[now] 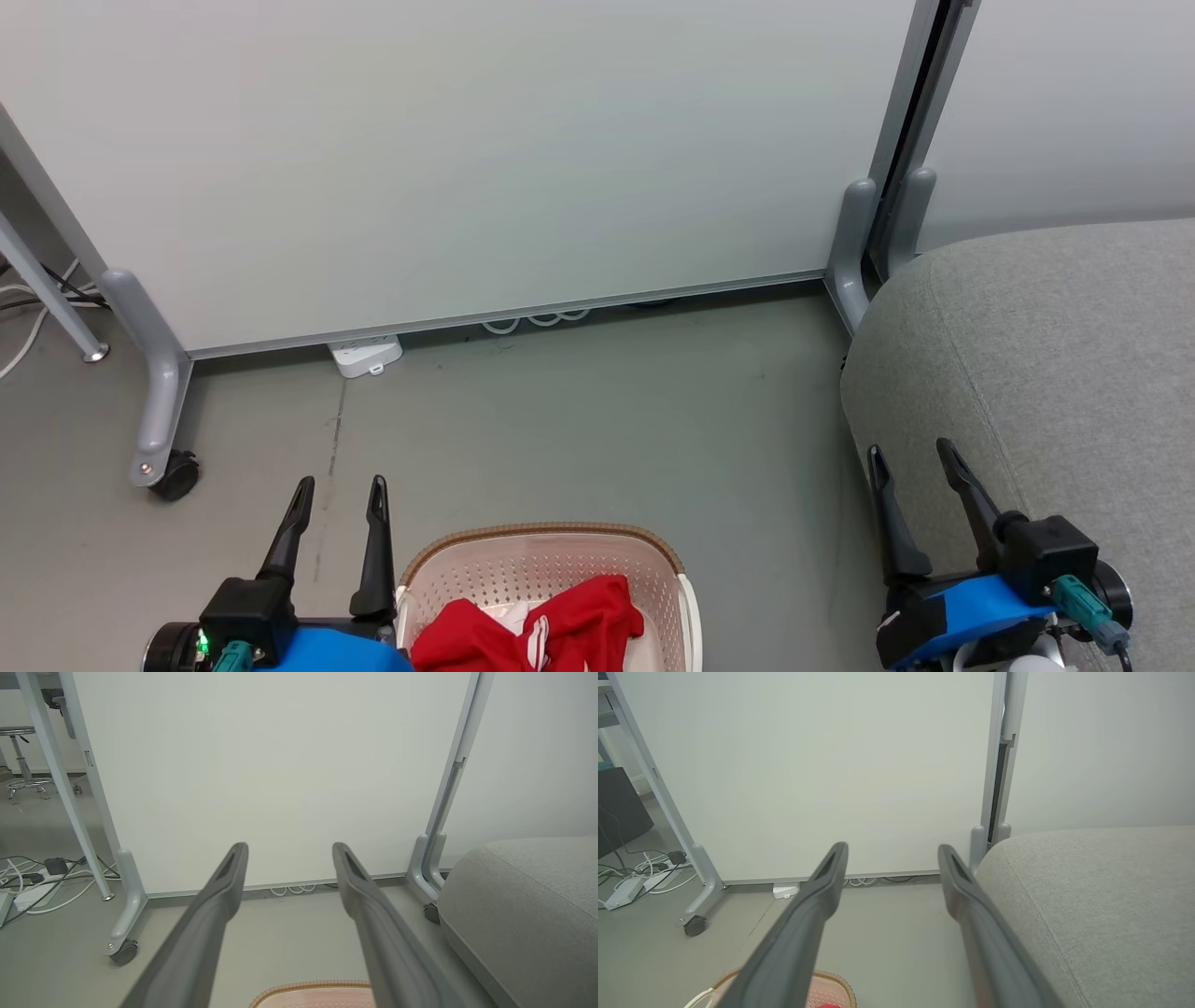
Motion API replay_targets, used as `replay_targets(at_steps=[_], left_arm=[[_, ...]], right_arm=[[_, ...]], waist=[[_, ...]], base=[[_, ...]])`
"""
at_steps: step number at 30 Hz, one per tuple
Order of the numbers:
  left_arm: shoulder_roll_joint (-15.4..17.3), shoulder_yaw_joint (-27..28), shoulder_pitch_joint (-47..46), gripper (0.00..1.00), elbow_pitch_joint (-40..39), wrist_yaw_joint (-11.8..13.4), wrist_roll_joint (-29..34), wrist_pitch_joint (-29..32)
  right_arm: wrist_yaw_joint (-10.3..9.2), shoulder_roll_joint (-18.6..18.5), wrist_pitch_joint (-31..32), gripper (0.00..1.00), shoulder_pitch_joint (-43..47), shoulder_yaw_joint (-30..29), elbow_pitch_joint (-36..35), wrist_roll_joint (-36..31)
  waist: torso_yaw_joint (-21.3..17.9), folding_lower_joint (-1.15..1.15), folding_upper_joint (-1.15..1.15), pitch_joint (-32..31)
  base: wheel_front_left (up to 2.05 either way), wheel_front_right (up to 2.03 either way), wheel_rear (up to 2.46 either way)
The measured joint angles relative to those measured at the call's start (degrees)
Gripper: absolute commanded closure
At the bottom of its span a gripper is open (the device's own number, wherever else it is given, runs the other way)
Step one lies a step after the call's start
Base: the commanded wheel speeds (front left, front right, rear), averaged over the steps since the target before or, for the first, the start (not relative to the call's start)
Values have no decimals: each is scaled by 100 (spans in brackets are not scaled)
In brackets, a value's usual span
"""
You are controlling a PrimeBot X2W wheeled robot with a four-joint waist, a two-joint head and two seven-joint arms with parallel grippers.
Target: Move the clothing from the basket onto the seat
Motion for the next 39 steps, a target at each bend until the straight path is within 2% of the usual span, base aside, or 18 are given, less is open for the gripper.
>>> replay_targets(at_steps=[23, 28, 39], left_arm=[[4, -56, 11, 0, 113, -4, 13, -25], [4, -226, -101, 0, 708, -15, -292, -11], [5, -534, -1046, 0, 2312, -56, -681, 598]], right_arm=[[0, 0, -51, 0, -93, 65, -32, -41], [0, -1, -59, 0, -235, 144, -127, -2], [0, -2, -127, 0, -790, 470, -294, 1]], waist=[[-29, 0, 0, 174], [-76, 0, 0, 458], [-307, 2, 0, 1435]], base=[[0, 0, 0], [0, 0, 0], [0, 0, 0]])
